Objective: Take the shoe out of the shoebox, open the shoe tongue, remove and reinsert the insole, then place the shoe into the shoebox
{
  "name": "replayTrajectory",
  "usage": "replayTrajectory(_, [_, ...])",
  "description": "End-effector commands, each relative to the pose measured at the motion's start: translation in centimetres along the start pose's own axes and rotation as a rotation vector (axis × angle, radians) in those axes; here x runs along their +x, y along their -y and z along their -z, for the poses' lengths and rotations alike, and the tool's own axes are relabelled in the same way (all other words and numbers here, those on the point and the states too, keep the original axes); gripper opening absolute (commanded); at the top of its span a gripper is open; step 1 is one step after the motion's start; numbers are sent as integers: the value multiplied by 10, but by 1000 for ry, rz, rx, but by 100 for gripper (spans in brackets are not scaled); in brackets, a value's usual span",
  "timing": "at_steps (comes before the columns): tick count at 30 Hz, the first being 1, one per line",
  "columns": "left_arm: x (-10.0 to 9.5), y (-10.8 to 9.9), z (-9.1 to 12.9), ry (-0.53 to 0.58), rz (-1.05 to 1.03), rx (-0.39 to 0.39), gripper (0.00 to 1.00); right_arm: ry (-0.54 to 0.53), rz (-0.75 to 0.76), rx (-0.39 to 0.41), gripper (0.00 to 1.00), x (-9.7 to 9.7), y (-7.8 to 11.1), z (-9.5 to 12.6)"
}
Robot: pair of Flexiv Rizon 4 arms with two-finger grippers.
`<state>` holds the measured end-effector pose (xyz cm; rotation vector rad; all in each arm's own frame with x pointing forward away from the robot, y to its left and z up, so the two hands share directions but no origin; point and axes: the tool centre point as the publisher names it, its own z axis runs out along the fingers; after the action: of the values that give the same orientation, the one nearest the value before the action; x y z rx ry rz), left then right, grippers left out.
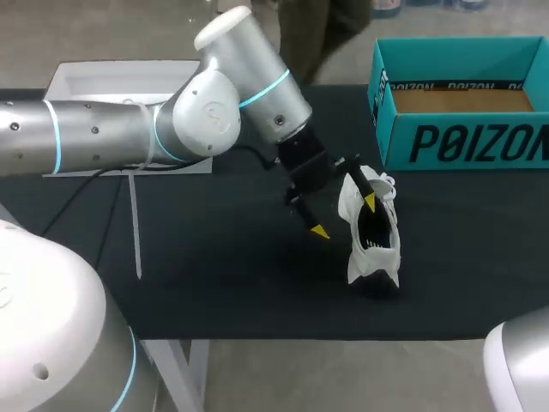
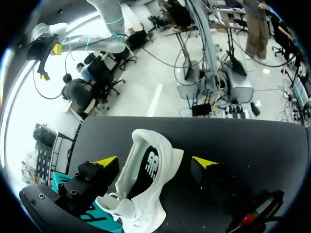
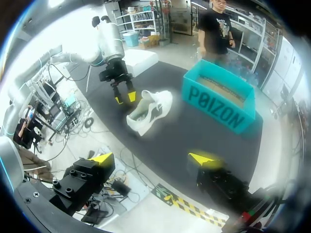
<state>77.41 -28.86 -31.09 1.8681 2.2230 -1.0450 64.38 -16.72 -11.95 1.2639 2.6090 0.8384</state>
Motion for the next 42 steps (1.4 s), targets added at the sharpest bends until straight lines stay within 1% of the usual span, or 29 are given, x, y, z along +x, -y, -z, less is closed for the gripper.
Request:
replayTrajectory(1, [-5,-1,1,-133,1,0,100,-4,-1,7,100,-2,-3,0])
replayTrajectory(11, [-5,-1,1,-133,1,0,100,-4,-1,7,100,-2,-3,0])
replayTrajectory(12, [-8,-2,-2,-222,17,-26,100,-4,-1,7,100,-2,-3,0])
replayTrajectory(13, [-10,-2,-4,-265,3,-39,100,-4,-1,7,100,-2,-3,0])
replayTrajectory(14, [-13,-1,-5,-270,-6,-44,100,-4,-1,7,100,-2,-3,0])
replayTrajectory(16, [-19,2,-9,-373,-14,-101,100,-4,-1,7,100,-2,-3,0])
replayTrajectory(20, [-29,3,-16,-464,-11,-179,100,-4,-1,7,100,-2,-3,0])
replayTrajectory(23, [-33,3,-19,-470,-22,-200,100,-4,-1,7,100,-2,-3,0])
replayTrajectory(24, [-34,1,-20,-474,-16,-209,53,-4,-1,7,100,-2,-3,0])
replayTrajectory(25, [-34,0,-22,-477,-30,-209,0,-4,-1,7,100,-2,-3,0])
replayTrajectory(27, [-35,-4,-26,-504,-19,-216,0,-4,-1,7,100,-2,-3,0])
replayTrajectory(29, [-35,-6,-29,-504,-30,-214,0,-4,-1,7,100,-2,-3,0])
replayTrajectory(30, [-35,-8,-31,-532,-15,-226,0,-4,-1,7,100,-2,-3,0])
replayTrajectory(35, [-30,-14,-42,-527,-19,-224,0,-4,-1,7,100,-2,-3,0])
replayTrajectory(42, [-20,-17,-56,-517,-23,-260,0,-4,-1,7,100,-2,-3,0])
